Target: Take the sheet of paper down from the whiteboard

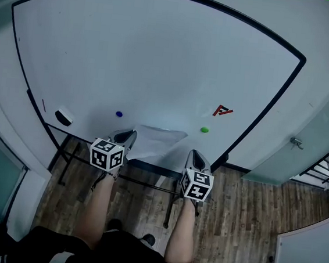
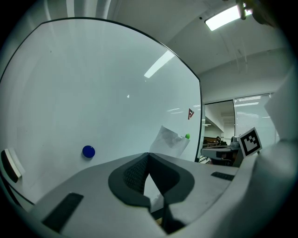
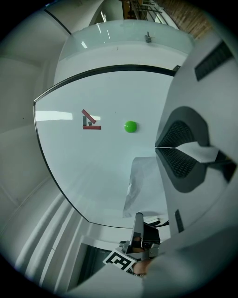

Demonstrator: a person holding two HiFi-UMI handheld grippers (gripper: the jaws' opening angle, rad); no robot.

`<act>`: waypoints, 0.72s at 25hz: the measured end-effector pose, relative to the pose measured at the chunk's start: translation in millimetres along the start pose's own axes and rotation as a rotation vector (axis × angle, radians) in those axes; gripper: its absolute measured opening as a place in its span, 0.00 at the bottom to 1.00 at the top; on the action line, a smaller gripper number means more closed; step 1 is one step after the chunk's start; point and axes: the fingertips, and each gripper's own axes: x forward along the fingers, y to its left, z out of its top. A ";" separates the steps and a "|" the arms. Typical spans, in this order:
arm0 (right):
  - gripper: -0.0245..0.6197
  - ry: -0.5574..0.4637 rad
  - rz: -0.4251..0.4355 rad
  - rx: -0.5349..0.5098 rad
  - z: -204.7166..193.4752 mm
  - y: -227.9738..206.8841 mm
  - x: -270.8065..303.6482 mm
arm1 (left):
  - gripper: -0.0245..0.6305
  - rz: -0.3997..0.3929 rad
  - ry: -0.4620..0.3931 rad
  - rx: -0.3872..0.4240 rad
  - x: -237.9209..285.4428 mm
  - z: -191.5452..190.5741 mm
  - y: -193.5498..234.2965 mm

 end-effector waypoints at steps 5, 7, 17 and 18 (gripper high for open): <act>0.08 0.011 0.012 -0.010 -2.2 0.5 6.0 | 0.07 0.000 -0.003 -0.001 4.8 0.6 1.7; 0.08 0.015 0.016 -0.012 -2.9 0.0 7.2 | 0.07 0.000 -0.004 -0.001 6.3 1.6 2.2; 0.08 0.010 0.033 -0.011 1.2 -5.2 17.3 | 0.07 0.001 -0.009 0.002 19.5 7.1 3.3; 0.08 0.008 0.033 -0.012 2.7 -5.9 18.3 | 0.07 0.001 -0.010 0.003 20.5 8.1 3.6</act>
